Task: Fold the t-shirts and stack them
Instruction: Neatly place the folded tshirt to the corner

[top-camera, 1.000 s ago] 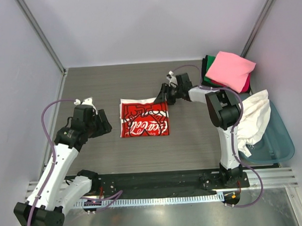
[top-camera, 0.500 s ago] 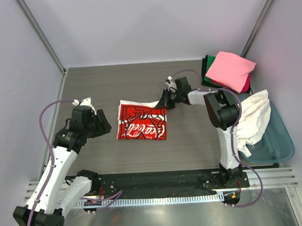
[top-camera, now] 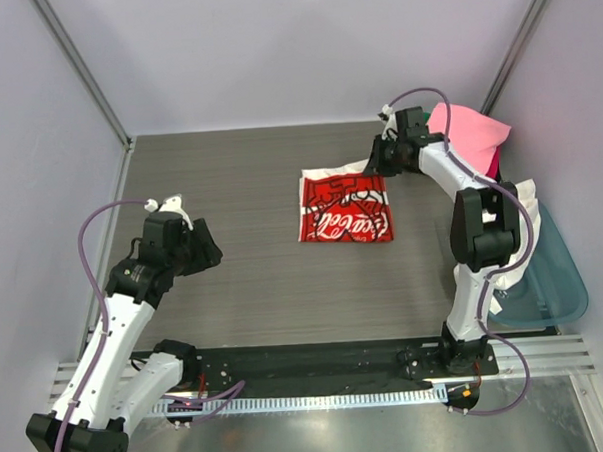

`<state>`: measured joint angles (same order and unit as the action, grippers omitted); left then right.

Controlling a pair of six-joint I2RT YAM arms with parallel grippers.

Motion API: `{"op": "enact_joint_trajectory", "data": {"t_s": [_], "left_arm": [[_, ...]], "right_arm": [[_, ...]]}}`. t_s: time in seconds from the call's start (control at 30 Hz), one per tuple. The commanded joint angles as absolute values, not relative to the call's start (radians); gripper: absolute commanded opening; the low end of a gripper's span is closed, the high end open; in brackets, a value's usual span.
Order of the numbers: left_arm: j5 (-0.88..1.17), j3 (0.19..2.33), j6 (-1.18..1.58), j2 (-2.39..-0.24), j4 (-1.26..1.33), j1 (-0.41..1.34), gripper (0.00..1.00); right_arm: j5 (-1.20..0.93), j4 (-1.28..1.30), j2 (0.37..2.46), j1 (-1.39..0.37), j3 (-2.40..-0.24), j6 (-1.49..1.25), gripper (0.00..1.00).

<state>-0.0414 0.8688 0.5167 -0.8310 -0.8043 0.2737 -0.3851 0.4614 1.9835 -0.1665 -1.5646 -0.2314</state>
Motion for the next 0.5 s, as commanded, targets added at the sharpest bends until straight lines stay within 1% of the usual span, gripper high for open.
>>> {"op": "enact_joint_trajectory", "data": {"t_s": [0.0, 0.2, 0.47], "left_arm": [[-0.034, 0.865, 0.514, -0.825, -0.772, 0.275, 0.58], [-0.034, 0.864, 0.514, -0.833, -0.767, 0.275, 0.57], [-0.020, 0.862, 0.512, -0.871, -0.767, 0.275, 0.57]], "right_arm": [[-0.281, 0.552, 1.898, -0.144, -1.652, -0.121, 0.01], [-0.189, 0.560, 1.836, -0.084, -1.721, -0.072, 0.01], [-0.183, 0.581, 1.821, -0.032, -1.828, -0.049, 0.01]]}}
